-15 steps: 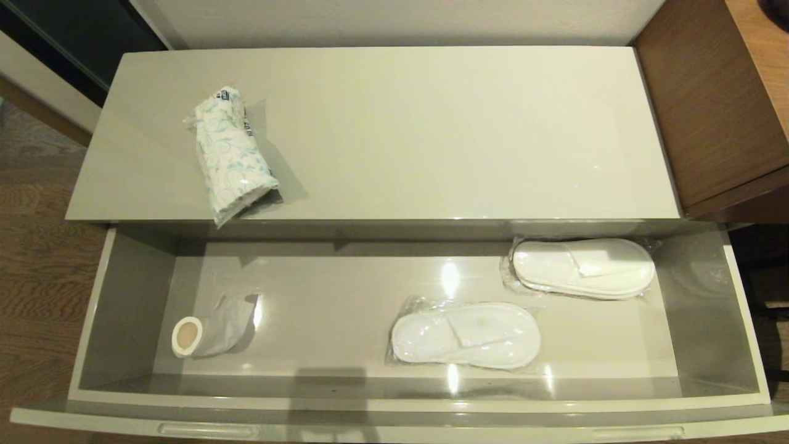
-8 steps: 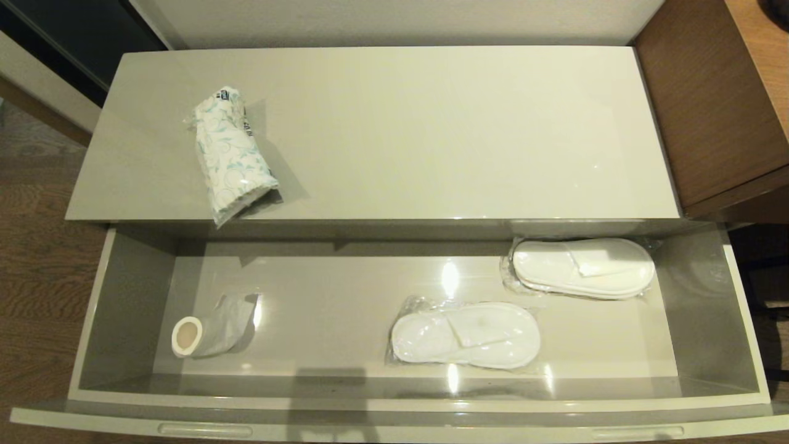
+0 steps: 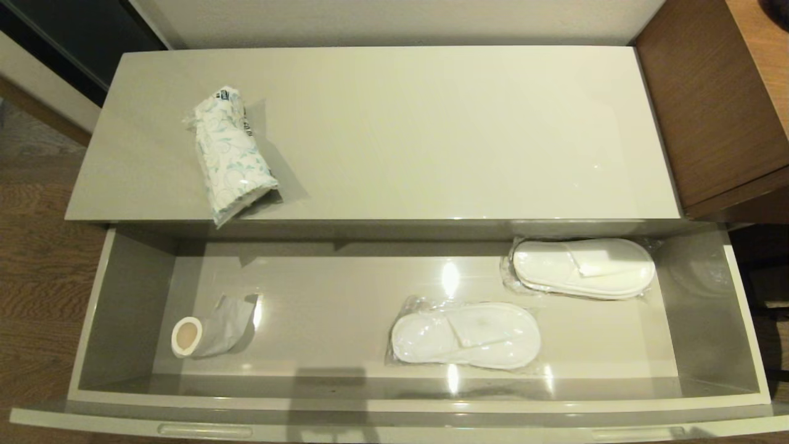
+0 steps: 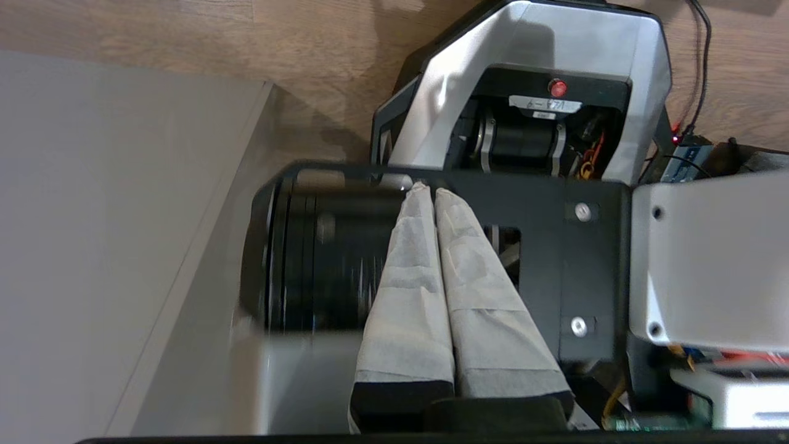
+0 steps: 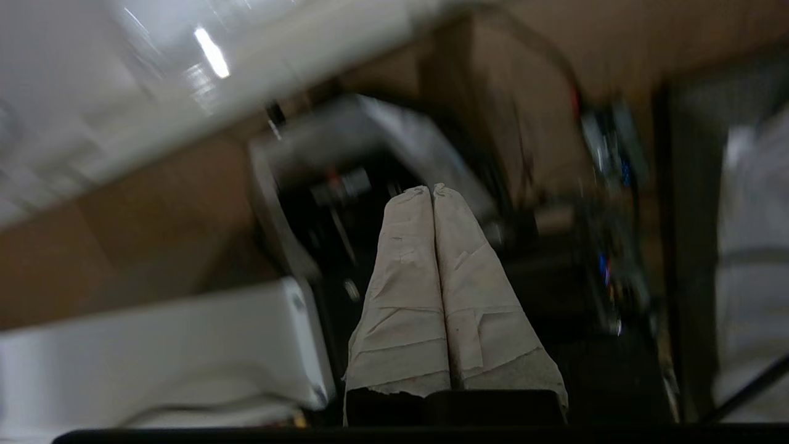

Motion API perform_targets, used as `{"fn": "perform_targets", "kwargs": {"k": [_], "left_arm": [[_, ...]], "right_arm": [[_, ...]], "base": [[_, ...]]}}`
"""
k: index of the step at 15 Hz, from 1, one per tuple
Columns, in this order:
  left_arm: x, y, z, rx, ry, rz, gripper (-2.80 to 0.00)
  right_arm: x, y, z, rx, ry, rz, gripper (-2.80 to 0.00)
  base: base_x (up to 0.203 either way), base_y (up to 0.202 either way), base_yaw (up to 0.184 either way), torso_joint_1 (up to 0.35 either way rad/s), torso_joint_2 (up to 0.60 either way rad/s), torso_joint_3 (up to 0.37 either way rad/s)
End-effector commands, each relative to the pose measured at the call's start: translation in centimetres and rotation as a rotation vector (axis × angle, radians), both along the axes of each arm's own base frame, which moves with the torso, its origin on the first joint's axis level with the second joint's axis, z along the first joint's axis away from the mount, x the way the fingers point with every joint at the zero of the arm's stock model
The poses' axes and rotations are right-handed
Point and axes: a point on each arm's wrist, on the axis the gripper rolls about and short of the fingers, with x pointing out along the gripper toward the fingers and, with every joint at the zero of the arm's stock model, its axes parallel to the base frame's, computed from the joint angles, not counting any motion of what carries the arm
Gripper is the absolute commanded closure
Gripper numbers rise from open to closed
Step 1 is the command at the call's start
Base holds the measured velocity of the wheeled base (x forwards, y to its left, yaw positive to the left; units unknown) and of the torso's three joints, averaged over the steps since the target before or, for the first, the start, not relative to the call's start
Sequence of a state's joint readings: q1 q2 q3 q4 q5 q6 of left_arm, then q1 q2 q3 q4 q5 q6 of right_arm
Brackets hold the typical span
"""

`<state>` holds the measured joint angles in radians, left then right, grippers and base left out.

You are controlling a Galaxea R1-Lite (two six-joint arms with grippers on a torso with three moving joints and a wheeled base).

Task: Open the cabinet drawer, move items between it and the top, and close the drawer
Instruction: Close the drawer

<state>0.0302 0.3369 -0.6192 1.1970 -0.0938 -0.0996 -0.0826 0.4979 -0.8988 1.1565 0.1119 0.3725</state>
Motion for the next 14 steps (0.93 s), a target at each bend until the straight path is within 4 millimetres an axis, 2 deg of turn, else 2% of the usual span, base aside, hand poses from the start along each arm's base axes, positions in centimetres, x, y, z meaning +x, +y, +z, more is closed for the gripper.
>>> {"fn": "perform_targets", "kwargs": {"k": [1, 2, 4, 6, 10, 12, 14], "left_arm": [[-0.2, 0.0, -2.7, 0.01, 0.186, -0.004, 0.0], [0.1, 0.0, -3.4, 0.032, 0.151, -0.005, 0.0], [0.3, 0.0, -3.7, 0.044, 0.119, -0.014, 0.0], [0.5, 0.0, -3.6, 0.033, 0.141, -0.017, 0.0], [2.0, -0.2, -2.7, 0.004, 0.26, 0.008, 0.0], [3.0, -0.2, -2.2, -0.001, 0.205, 0.013, 0.0], [4.9, 0.0, -1.5, 0.004, 0.069, 0.032, 0.0]], "right_arm": [[0.3, 0.0, -4.0, 0.01, 0.174, 0.003, 0.0], [0.0, 0.1, -5.8, 0.011, 0.215, 0.01, 0.0], [-1.0, 0.2, -9.6, 0.003, 0.239, 0.027, 0.0], [-1.4, 0.3, -11.0, -0.003, 0.233, 0.051, 0.0], [-1.2, 0.4, -10.4, 0.039, 0.277, 0.042, 0.0], [-1.3, 0.4, -9.0, 0.037, 0.245, 0.042, 0.0], [0.2, 0.2, -8.0, 0.03, 0.183, 0.034, 0.0]], "base": [[0.0, 0.0, 0.0, 0.0, 0.0, 0.0], [0.0, 0.0, 0.0, 0.0, 0.0, 0.0], [0.0, 0.0, 0.0, 0.0, 0.0, 0.0], [0.0, 0.0, 0.0, 0.0, 0.0, 0.0], [0.0, 0.0, 0.0, 0.0, 0.0, 0.0], [0.0, 0.0, 0.0, 0.0, 0.0, 0.0], [0.0, 0.0, 0.0, 0.0, 0.0, 0.0]]}}
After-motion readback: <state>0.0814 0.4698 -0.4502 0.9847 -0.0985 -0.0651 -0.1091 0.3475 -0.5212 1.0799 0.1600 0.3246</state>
